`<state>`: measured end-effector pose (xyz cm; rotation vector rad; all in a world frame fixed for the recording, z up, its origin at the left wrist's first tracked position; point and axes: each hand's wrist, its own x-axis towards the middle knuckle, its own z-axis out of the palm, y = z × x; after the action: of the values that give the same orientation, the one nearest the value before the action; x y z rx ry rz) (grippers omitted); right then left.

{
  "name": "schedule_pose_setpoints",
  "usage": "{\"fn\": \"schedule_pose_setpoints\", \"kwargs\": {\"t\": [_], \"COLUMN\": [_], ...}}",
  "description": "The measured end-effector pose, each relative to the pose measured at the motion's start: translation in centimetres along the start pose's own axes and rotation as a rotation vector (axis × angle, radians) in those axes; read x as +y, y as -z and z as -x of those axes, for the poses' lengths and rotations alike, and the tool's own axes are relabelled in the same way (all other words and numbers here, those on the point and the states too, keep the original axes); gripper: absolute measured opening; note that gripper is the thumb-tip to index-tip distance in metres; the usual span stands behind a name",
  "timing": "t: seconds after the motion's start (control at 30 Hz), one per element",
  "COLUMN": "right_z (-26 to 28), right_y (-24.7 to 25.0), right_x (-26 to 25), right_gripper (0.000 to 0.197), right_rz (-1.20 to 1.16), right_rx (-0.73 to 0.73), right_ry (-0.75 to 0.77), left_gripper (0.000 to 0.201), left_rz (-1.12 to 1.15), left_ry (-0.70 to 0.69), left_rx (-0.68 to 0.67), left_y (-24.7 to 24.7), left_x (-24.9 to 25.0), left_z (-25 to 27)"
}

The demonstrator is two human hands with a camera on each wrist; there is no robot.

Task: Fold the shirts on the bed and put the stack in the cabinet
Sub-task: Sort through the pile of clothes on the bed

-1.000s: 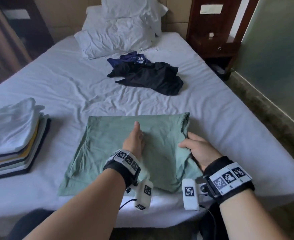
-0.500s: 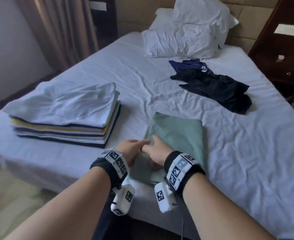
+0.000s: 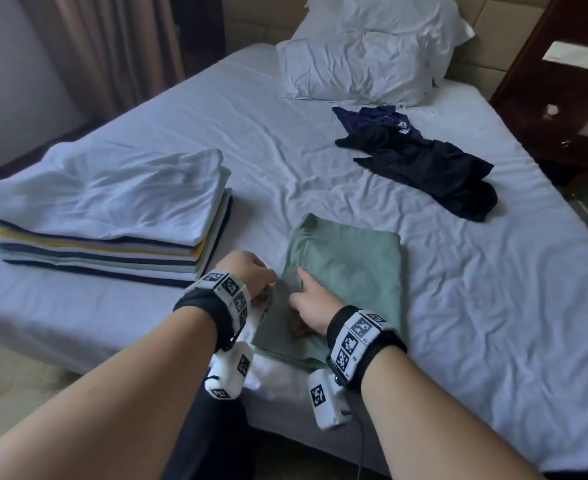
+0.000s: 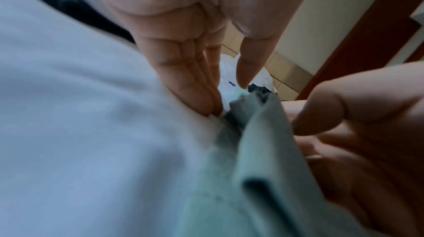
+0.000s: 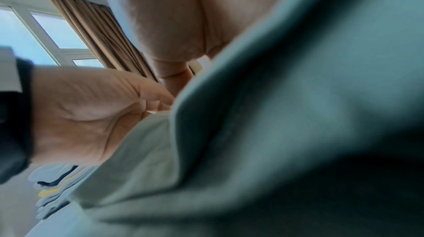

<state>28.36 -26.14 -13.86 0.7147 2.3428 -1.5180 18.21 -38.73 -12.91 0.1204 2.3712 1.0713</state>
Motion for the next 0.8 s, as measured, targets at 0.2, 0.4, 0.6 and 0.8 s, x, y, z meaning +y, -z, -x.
{"fn": "schedule_pose_setpoints", "kwargs": {"t": [0.2,0.4,0.6,0.8], "right_z": [1.1,3.4,7.1,12.6], "right_y": [-0.3,0.7,5.0,10.0], "right_x": [0.6,1.4,1.0,-0.6], "right_gripper": [0.079,0.087,0.082,0.072], "right_rz": [-0.155,-0.308,-0.239,-0.186], "right_rx": [0.029,0.039,0.138,0.345], "right_ry": [0.039,0.075,0.136,0.272], "left_gripper": [0.062,0.044,0.038,0.056], "left_rz": [-0.190,-0.365,-0.404,-0.778], "left_ry": [0.103,0.099,-0.211,-0.501], "left_rx": [-0.101,-0.144,-0.210,-0.209], "left_y": [-0.6,-1.5,-3.0,-2.0], "left_x": [1.8,4.9,9.7,16.1], "left_z": [1.4,3.5,8.0,15.7]}}
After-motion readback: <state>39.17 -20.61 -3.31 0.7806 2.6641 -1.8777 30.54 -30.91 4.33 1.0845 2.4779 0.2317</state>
